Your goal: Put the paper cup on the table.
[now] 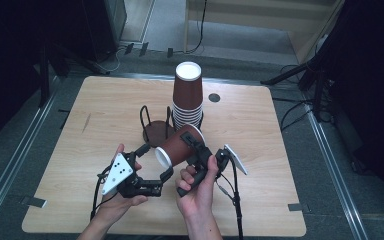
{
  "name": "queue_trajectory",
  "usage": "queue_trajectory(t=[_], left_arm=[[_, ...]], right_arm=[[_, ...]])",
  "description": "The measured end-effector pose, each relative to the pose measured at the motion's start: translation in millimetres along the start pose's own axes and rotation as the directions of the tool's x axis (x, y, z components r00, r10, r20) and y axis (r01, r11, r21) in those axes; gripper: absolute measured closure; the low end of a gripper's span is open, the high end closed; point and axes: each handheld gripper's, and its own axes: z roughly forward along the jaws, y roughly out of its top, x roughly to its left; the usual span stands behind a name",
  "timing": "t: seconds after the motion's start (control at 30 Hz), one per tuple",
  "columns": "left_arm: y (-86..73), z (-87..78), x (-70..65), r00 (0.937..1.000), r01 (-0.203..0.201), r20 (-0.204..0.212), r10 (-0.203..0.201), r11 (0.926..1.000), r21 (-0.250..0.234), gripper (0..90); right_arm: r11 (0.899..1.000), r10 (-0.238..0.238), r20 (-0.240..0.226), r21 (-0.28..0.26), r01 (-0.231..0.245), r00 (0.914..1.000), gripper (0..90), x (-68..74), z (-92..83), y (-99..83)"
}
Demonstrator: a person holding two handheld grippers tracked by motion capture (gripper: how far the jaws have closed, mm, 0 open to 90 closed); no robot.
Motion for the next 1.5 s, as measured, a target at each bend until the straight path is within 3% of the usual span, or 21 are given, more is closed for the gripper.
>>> queue_trajectory(t=[0.07,0.3,0.33,0.67,0.83,0.9,1.1,1.13,1.2,1.3,1.33,1.37,1.43,1.5], left_arm=[[0.8,-2.4,-1.1,0.9993,0.012,-0.034,-0.012,0.9999,0.006,0.0],[0.5,-5.3,2.4,0.9981,0.02,-0.058,-0.019,0.9994,0.027,0.0],[0.4,-5.8,3.3,0.9978,0.022,-0.063,-0.02,0.9994,0.028,0.0],[1.6,-14.5,14.7,0.9949,0.038,-0.094,-0.035,0.9987,0.034,0.0],[1.8,-19.4,21.9,0.9927,0.043,-0.114,-0.038,0.9983,0.04,0.0],[1.7,-20.7,24.3,0.9918,0.047,-0.12,-0.042,0.9981,0.04,0.0],[0.8,-26.9,35.9,0.9882,0.029,-0.152,-0.019,0.9975,0.064,0.0],[0.7,-29.0,38.9,0.9874,0.029,-0.157,-0.018,0.9972,0.068,0.0],[0.8,-32.1,43.7,0.9852,0.028,-0.17,-0.016,0.9971,0.07,0.0],[-0.2,-36.0,49.8,0.9813,0.025,-0.192,-0.01,0.9966,0.079,0.0],[-0.9,-37.0,51.7,0.9803,0.023,-0.197,-0.006,0.9963,0.082,0.0],[-1.8,-37.9,53.4,0.9789,0.022,-0.204,-0.004,0.9959,0.088,0.0],[-4.0,-40.1,57.7,0.9765,0.02,-0.215,0.002,0.9946,0.102,0.0],[-5.9,-41.9,61.1,0.9737,0.018,-0.228,0.008,0.9935,0.112,0.0]], right_arm=[[1.0,-0.021,0.006,-0.009,0.021,0.9998,10.9,2.4,-1.2,2.1],[0.996,-0.086,-0.001,-0.024,0.086,0.9963,10.9,8.5,-3.6,4.9],[0.993,-0.115,0.008,-0.032,0.115,0.9933,10.9,9.7,-4.2,5.5],[0.98,-0.196,0.026,-0.042,0.196,0.9804,11.0,16.3,-6.8,7.9],[0.964,-0.257,0.034,-0.062,0.259,0.9658,11.0,22.4,-9.3,10.7],[0.963,-0.261,0.035,-0.061,0.263,0.9648,11.0,24.2,-10.7,11.9],[0.948,-0.309,0.048,-0.07,0.312,0.9498,11.0,28.6,-13.2,14.2],[0.94,-0.329,0.05,-0.074,0.332,0.9431,11.0,29.9,-14.7,15.3],[0.938,-0.333,0.053,-0.078,0.337,0.9413,11.0,30.6,-15.0,15.8],[0.925,-0.366,0.061,-0.081,0.37,0.9286,11.0,32.2,-16.6,17.5],[0.918,-0.384,0.065,-0.08,0.389,0.9209,11.0,33.7,-17.2,17.7],[0.918,-0.384,0.065,-0.08,0.389,0.9209,11.0,33.7,-17.2,17.7],[0.907,-0.408,0.068,-0.084,0.413,0.9104,11.0,35.4,-18.4,18.0],[0.902,-0.417,0.069,-0.086,0.422,0.9061,11.0,36.7,-19.2,18.2]])
